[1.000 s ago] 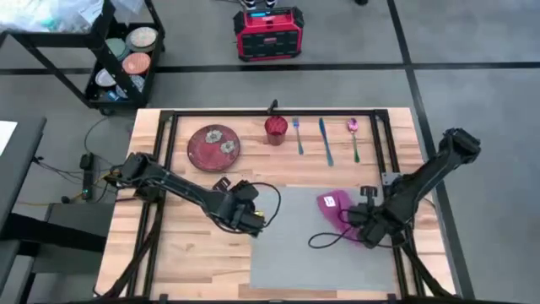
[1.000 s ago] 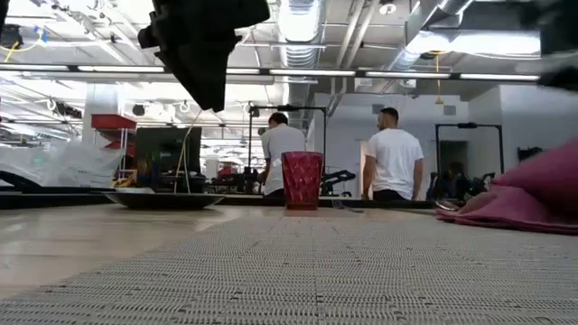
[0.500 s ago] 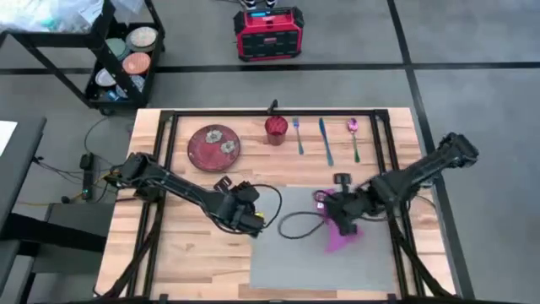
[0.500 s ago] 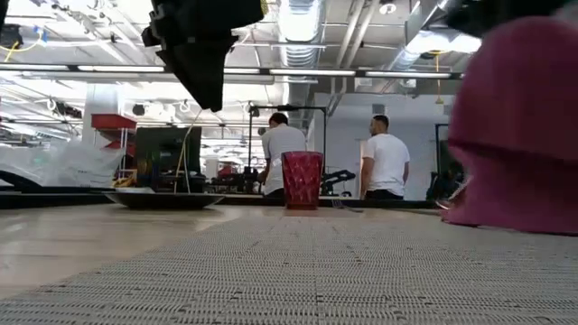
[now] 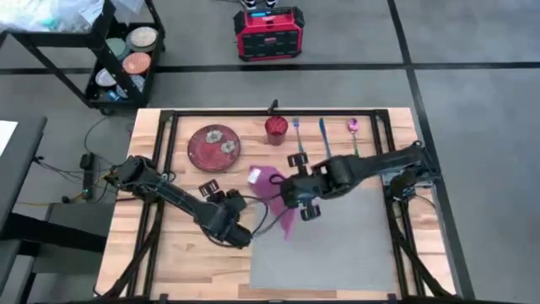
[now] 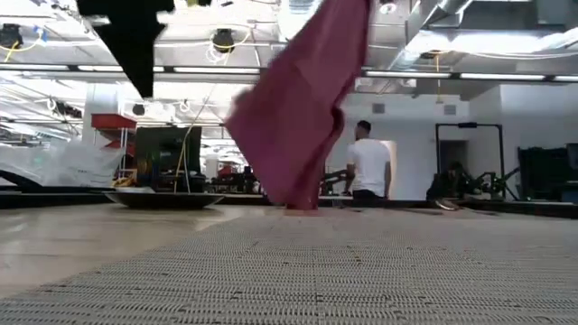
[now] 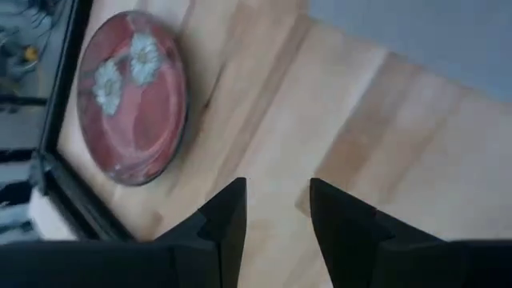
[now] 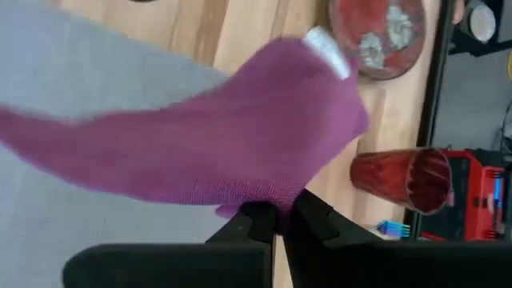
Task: Set table place
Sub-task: Fold the purple napkin
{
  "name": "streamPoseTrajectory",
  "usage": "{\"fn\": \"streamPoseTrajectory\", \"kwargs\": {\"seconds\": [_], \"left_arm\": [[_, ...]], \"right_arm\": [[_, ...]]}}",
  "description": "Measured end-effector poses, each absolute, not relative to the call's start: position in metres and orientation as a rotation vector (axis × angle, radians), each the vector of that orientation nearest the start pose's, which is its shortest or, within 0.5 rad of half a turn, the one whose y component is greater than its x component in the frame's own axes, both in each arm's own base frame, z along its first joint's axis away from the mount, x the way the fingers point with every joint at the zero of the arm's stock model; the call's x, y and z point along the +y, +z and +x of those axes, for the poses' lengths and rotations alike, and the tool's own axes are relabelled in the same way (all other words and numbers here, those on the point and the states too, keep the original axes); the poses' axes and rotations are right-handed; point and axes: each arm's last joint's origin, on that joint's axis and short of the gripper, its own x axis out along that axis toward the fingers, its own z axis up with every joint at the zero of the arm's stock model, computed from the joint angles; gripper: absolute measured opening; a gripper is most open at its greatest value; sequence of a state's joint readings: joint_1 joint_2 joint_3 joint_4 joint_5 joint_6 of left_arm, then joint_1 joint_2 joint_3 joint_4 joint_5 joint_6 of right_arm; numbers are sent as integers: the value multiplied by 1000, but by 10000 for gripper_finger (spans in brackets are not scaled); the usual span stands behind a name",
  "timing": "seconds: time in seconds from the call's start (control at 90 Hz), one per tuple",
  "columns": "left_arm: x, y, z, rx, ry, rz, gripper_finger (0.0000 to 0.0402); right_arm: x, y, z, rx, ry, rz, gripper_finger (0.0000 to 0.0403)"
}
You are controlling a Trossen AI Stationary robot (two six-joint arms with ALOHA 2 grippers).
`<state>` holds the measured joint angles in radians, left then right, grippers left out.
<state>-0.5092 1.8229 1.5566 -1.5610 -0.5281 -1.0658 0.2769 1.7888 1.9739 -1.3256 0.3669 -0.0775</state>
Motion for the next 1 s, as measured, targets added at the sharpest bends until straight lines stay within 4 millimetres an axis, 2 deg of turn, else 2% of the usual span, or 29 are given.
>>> {"fn": "streamPoseTrajectory", "kwargs": {"seconds": [0.211,0.344,0.489,0.6,0.744,0.856,1.0], "left_arm": [[-151,261,277,1259,818,9,119],[-152,261,276,1246,832,-12,119],[-152,261,276,1223,855,-52,119],[-153,261,278,1207,858,-79,119],[-157,260,277,1203,848,-96,119],[-164,260,272,1209,838,-110,119],[-175,260,265,1234,822,-141,119]], "right_arm": [[99,385,295,1255,-81,-373,0],[119,387,277,1235,-33,-352,0],[130,386,267,1229,-6,-304,0],[132,373,283,1203,17,-275,0],[134,340,325,1144,178,-222,0],[130,315,362,1014,419,-184,0],[114,295,401,826,769,-113,1]]}}
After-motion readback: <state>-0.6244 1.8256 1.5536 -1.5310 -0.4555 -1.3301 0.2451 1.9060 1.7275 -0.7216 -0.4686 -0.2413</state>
